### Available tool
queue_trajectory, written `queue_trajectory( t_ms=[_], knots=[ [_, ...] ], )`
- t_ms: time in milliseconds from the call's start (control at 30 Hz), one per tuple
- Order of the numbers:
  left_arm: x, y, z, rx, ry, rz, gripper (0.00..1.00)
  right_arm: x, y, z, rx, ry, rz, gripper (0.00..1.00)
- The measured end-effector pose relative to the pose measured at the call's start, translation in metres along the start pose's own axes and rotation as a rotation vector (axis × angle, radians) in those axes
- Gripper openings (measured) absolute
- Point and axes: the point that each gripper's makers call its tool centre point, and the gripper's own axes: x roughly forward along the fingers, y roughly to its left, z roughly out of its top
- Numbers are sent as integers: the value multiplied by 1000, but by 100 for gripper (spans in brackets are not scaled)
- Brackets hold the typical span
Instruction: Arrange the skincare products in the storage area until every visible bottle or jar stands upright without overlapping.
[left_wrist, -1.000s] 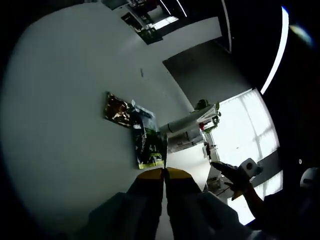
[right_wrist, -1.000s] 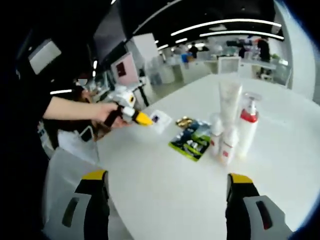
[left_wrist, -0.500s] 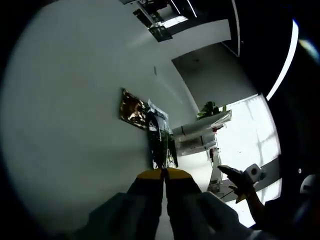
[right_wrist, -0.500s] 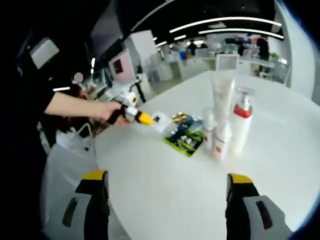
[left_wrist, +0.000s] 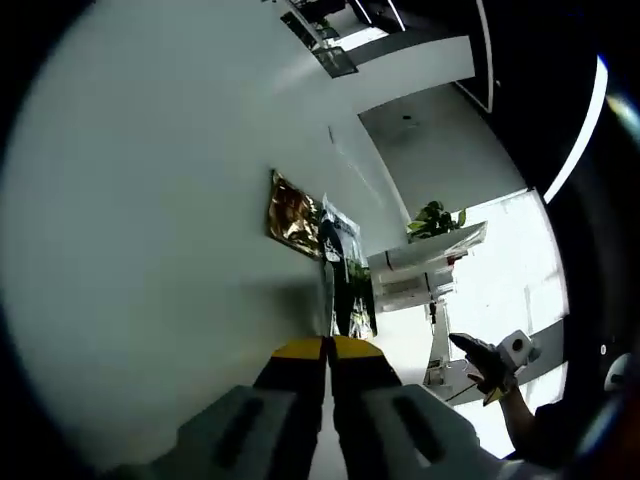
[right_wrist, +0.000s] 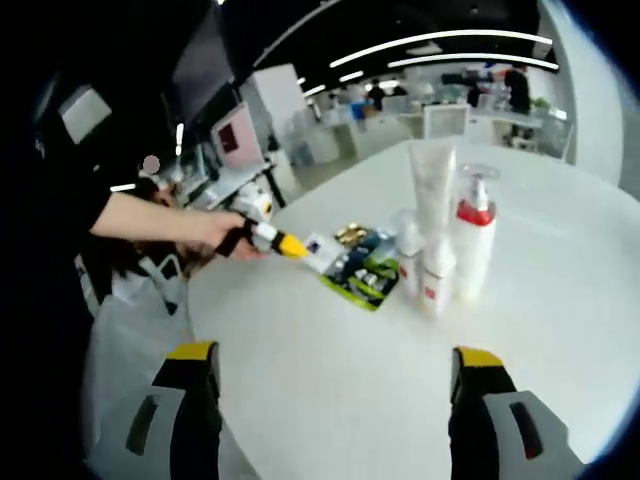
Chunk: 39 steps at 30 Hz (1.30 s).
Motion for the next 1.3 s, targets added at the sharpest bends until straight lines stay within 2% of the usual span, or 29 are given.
queue_trajectory(
  t_ms=[333, 467, 500, 633, 867, 1067, 1300],
  knots=[
    [4, 8, 4, -30, 1, 29, 0, 2, -1, -2, 19, -3, 4, 95],
    [4, 6, 2, -36, 31, 23, 0, 2, -1, -5, 23, 2, 5, 95],
    [4, 3, -3, -49, 64, 0, 0, 2, -1, -5, 25, 1, 4, 95],
    [7, 6, -4, -44, 104, 6, 1, 2, -1, -7, 30, 4, 2, 95],
    [10, 9, 2, -36, 117, 18, 2, 3, 0, -9, 41, 4, 4, 95],
    [9, 9, 0, -11, 146, 17, 3, 4, 0, -9, 49, 2, 5, 95],
    [6, 4, 6, -9, 154, -1, 11, 5, -1, -9, 61, -4, 9, 95]
  ],
)
